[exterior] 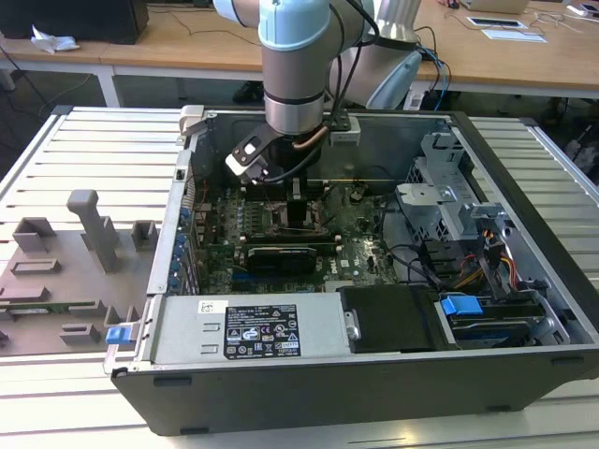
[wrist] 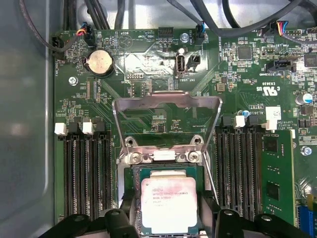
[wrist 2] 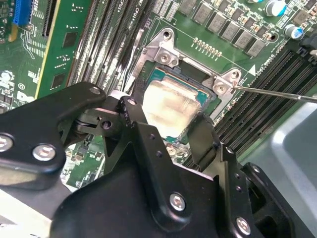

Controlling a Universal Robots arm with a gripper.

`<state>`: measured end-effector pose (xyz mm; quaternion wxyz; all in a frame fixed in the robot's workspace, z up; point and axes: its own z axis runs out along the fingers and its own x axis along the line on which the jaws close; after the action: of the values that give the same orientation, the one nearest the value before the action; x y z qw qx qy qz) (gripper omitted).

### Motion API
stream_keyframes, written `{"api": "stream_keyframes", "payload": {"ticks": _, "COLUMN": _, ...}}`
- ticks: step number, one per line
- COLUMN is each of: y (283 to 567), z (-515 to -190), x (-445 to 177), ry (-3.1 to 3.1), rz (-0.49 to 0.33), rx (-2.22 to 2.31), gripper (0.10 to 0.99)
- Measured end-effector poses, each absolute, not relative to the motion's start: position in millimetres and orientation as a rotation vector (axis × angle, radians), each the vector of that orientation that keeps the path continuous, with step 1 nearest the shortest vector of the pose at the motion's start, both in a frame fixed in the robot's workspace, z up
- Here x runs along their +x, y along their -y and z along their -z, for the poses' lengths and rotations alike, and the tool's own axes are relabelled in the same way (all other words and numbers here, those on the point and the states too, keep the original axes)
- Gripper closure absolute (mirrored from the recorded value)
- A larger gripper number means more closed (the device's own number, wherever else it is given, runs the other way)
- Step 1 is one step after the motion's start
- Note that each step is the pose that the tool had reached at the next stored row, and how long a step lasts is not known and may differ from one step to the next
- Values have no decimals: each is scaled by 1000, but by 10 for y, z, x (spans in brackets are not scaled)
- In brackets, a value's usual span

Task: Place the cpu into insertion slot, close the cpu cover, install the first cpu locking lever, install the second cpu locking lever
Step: 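Place the cpu into insertion slot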

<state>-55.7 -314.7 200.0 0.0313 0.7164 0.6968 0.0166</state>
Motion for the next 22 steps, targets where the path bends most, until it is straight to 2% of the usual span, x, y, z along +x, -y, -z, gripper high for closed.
{"api": "stream_keyframes", "payload": {"ticks": 14, "y": 3116, "z": -2009, "x": -567, "ry": -2146, "rz": -50, "rx": 2206, "gripper": 467}}
{"api": "stream_keyframes", "payload": {"ticks": 20, "y": 3116, "z": -2135, "x": -568, "ry": -2145, "rz": -48, "rx": 2205, "gripper": 467}}
{"api": "stream_keyframes", "payload": {"ticks": 21, "y": 3116, "z": -2190, "x": -568, "ry": -2145, "rz": -48, "rx": 2204, "gripper": 549}}
{"api": "stream_keyframes", "payload": {"ticks": 22, "y": 3116, "z": -2216, "x": -568, "ry": -2145, "rz": -48, "rx": 2204, "gripper": 549}}
